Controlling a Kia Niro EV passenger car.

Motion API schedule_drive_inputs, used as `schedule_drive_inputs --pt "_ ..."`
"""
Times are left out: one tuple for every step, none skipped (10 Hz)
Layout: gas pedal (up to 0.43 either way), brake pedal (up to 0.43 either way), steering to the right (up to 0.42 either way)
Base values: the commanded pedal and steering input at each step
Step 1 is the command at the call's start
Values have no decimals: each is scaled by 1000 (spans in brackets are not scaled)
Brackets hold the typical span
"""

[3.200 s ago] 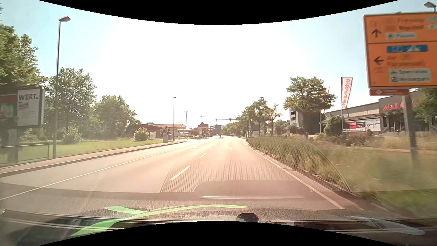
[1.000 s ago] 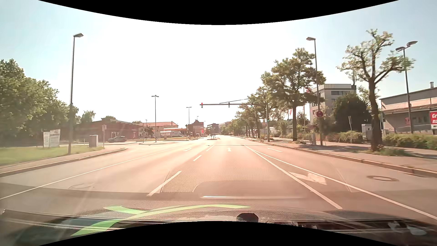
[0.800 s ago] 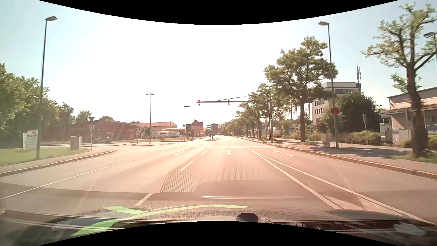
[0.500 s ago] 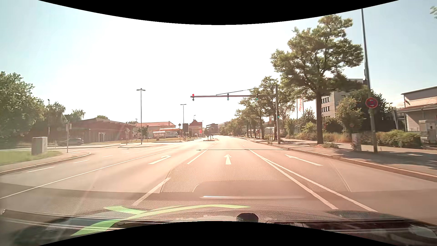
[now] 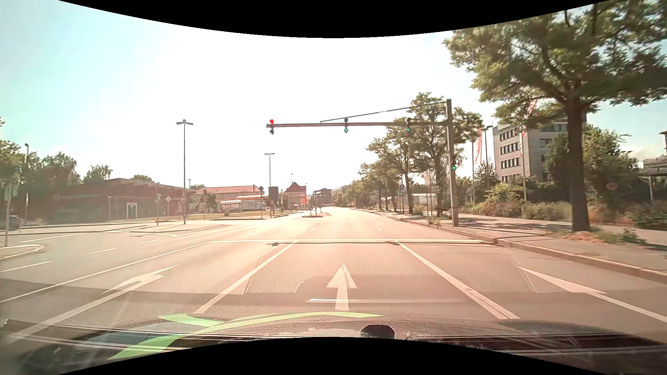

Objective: Follow the waypoints while adhering to traffic rules and regulations

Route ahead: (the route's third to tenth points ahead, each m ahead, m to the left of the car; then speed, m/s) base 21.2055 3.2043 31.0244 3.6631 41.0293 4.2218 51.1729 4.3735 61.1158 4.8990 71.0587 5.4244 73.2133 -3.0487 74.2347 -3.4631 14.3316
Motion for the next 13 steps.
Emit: schedule_drive_inputs --pt "157 0 -1" --pt "157 0 -1" --pt "157 0 -1" --pt "150 0 -1" --pt "150 0 -1" --pt "150 0 -1" --pt "150 0 -1" --pt "150 0 -1" --pt "150 0 -1" --pt "150 0 0" --pt "150 0 1" --pt "138 0 5" --pt "138 0 8"
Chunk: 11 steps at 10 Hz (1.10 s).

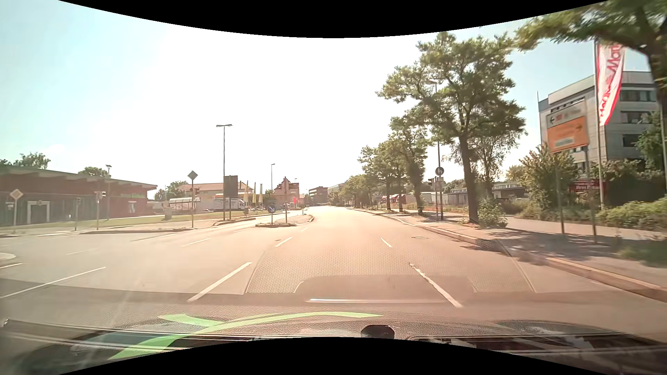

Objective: Follow the waypoints while adhering to traffic rules and regulations

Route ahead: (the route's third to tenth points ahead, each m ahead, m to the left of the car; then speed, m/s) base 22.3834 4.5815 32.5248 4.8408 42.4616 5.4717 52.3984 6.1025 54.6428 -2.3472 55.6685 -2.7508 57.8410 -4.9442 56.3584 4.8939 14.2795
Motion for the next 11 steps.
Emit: schedule_drive_inputs --pt "138 0 8" --pt "138 0 8" --pt "138 0 8" --pt "138 0 8" --pt "138 0 8" --pt "138 0 8" --pt "150 0 8" --pt "150 0 8" --pt "150 0 8" --pt "150 0 7" --pt "138 0 6"
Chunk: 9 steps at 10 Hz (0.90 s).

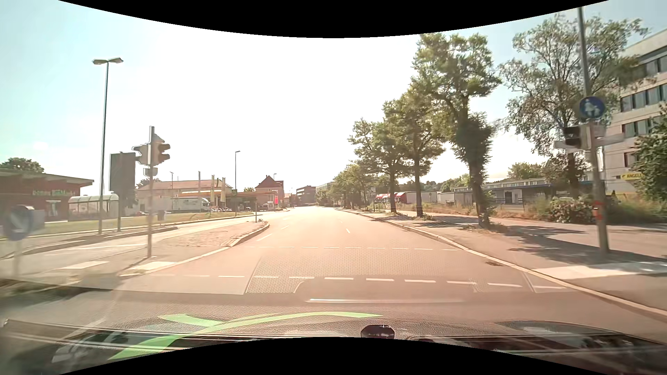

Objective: Follow the waypoints while adhering to traffic rules and regulations

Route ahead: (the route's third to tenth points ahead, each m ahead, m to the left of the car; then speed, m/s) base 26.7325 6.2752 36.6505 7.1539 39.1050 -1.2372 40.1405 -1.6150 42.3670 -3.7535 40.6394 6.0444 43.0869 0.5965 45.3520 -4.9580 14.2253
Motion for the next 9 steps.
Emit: schedule_drive_inputs --pt "138 0 5" --pt "150 0 4" --pt "150 0 3" --pt "150 0 2" --pt "150 0 1" --pt "157 0 -3" --pt "157 0 -7" --pt "157 0 -10" --pt "157 0 -12"
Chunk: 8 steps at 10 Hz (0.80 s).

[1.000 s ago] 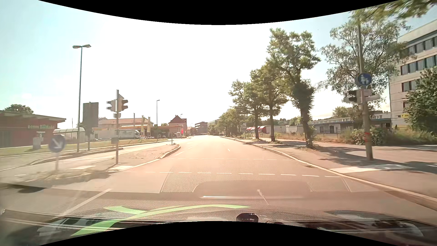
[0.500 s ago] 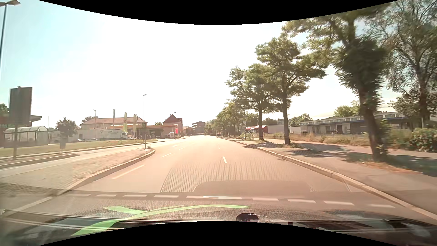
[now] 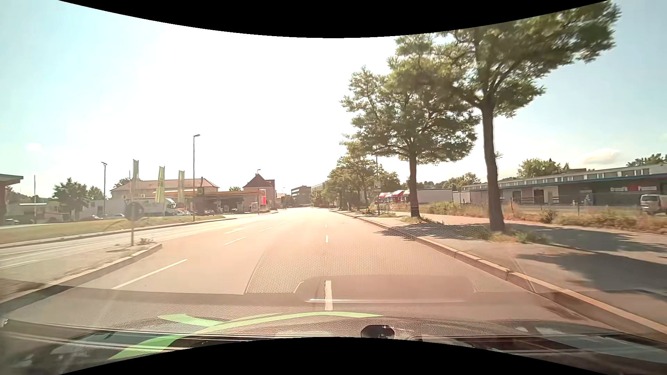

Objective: Follow the waypoints while adhering to traffic rules and regulations

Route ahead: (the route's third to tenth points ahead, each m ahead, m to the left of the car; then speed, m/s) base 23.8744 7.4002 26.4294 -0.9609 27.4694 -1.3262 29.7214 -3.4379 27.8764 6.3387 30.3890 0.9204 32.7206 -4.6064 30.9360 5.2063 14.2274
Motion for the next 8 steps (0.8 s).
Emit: schedule_drive_inputs --pt "169 0 -13" --pt "169 0 -14" --pt "169 0 -14" --pt "169 0 -14" --pt "169 0 -14" --pt "169 0 -14" --pt "169 0 -13" --pt "169 0 -12"
